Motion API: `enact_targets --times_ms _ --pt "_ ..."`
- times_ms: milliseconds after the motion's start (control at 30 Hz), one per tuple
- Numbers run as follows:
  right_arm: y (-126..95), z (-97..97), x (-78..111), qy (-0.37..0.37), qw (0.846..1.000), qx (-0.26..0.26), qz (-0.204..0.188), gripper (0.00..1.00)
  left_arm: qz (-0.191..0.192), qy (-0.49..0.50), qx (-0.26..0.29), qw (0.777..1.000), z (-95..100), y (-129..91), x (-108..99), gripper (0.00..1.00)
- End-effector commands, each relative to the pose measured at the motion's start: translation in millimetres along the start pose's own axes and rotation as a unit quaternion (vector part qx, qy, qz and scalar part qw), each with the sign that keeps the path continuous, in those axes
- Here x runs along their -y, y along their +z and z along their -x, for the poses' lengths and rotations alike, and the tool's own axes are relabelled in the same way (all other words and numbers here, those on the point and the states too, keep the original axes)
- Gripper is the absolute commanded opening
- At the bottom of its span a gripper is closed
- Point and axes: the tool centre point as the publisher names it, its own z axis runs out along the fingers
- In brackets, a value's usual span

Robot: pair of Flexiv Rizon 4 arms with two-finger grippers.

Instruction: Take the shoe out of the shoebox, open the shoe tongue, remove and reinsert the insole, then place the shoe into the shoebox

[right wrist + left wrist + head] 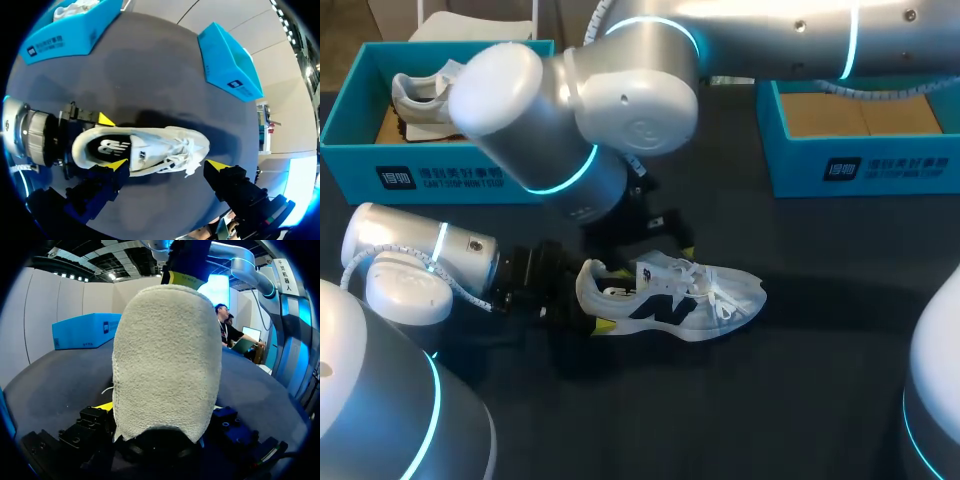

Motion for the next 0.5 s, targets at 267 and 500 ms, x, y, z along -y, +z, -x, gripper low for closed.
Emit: enact_targets --times_ms 267,500 --pt "5 -20.5 1.5 0.344 0.939 -0.011 -0.003 1.00 0.002 0.000 0.000 1.000 5.3 2 -4 0.00" --pt "15 -27.2 -1.0 0.346 0.938 -0.013 -0.007 1.00 0.002 0.000 0.000 1.000 5.3 2 -4 0.00"
